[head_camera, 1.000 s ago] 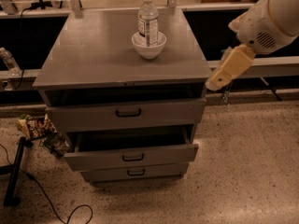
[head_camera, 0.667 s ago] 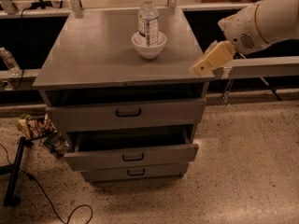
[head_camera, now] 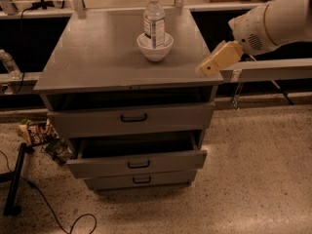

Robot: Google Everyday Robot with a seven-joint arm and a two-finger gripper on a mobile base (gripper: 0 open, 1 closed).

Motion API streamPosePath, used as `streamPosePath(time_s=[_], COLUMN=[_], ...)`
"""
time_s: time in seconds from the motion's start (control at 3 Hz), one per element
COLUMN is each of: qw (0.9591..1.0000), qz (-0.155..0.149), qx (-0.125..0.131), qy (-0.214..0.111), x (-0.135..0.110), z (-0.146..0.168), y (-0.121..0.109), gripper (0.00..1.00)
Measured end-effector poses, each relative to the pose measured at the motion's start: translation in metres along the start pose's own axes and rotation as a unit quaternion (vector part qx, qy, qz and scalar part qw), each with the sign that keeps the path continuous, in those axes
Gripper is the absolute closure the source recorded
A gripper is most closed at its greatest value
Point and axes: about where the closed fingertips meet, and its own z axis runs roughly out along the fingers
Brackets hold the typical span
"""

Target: Pick blue plastic bottle from white bowl and place on counter

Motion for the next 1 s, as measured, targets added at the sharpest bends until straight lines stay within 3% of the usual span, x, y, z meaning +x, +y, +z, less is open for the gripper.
streamPosePath(time_s=[0.33,0.67,1.0], qw=[0.9996,0.9982,0.9956], qz=[0.011,0.013,0.03], qx=[0.021,0.033,0.029], qy=[-0.015,-0.048,-0.084], x=[-0.007,-0.03,-0.048], z=[0.025,0.066,0.109], y=[-0.026,-0.06,-0.082], gripper=[0.0,0.0,0.0])
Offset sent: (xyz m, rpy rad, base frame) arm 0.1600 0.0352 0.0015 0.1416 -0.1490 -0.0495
